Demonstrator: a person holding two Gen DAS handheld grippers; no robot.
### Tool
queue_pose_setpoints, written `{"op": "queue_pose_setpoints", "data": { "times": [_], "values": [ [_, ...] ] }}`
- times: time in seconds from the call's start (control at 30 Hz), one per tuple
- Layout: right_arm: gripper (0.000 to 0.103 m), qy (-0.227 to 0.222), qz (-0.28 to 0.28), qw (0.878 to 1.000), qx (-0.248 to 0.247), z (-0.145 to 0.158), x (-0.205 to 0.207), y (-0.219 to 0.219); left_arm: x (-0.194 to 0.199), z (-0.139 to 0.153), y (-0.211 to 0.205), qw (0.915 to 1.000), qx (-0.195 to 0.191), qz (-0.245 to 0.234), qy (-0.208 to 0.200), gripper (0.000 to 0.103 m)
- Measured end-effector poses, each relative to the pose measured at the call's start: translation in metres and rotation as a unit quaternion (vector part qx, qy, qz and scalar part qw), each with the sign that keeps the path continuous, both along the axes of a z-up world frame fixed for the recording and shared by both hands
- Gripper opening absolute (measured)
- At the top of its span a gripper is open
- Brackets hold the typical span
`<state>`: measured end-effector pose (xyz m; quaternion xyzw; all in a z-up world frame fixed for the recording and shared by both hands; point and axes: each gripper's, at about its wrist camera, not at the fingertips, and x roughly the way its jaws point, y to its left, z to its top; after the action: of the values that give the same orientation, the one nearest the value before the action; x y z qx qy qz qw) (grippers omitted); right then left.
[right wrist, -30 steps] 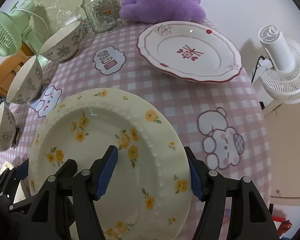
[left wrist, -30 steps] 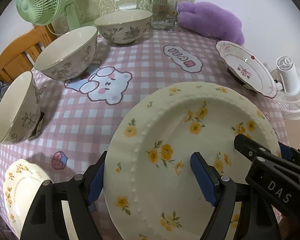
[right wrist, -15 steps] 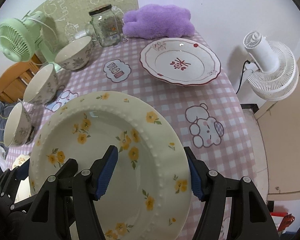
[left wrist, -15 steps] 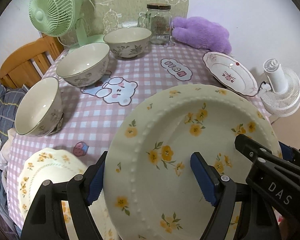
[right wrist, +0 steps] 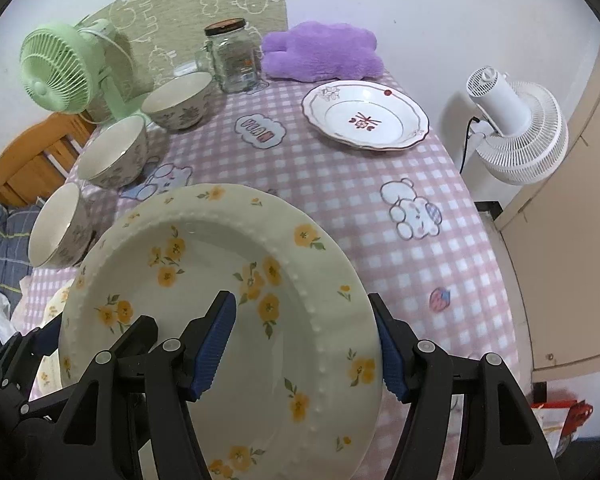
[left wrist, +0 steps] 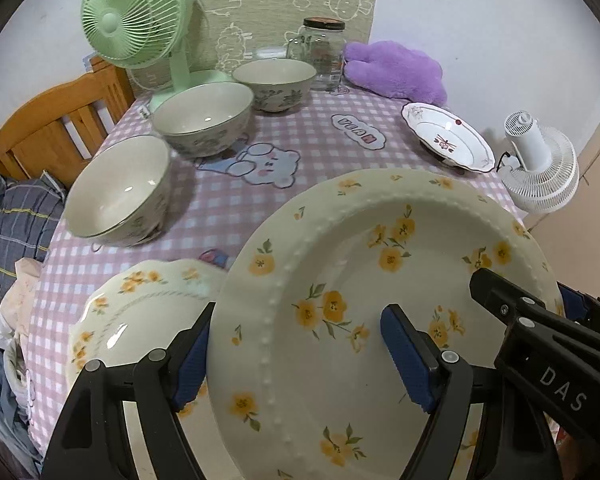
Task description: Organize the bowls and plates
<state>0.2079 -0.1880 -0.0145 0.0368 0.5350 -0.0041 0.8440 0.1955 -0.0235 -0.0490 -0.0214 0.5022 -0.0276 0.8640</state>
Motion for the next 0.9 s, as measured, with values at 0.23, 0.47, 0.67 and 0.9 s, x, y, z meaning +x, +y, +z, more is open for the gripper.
{"op": "queue_pose_setpoints", "data": {
  "times": [0.23,0.47,0.67,0.9],
  "values": [
    [0.069,-0.003,0.003,1.0,-0.003,0.002,-0.023,0.036,-0.023,-0.005,0.037,0.9999,-0.008,0.006,0.001,0.08],
    [0.068,0.011,0.017,1.0,-0.009,-0.012,-0.038,0.072,-0.04,-0.02,0.073,0.9995,-0.014,0.021,0.018,0.08],
    [0.068,0.026,0.035,0.999,-0.012,-0.024,-0.041,0.102,-0.045,-0.033,0.1,0.9986,-0.02,0.038,0.03,0.08],
    [0.068,0.041,0.048,0.998,-0.019,-0.038,-0.035,0.125,-0.044,-0.045,0.117,0.9976,-0.024,0.049,0.042,0.08]
  ]
}}
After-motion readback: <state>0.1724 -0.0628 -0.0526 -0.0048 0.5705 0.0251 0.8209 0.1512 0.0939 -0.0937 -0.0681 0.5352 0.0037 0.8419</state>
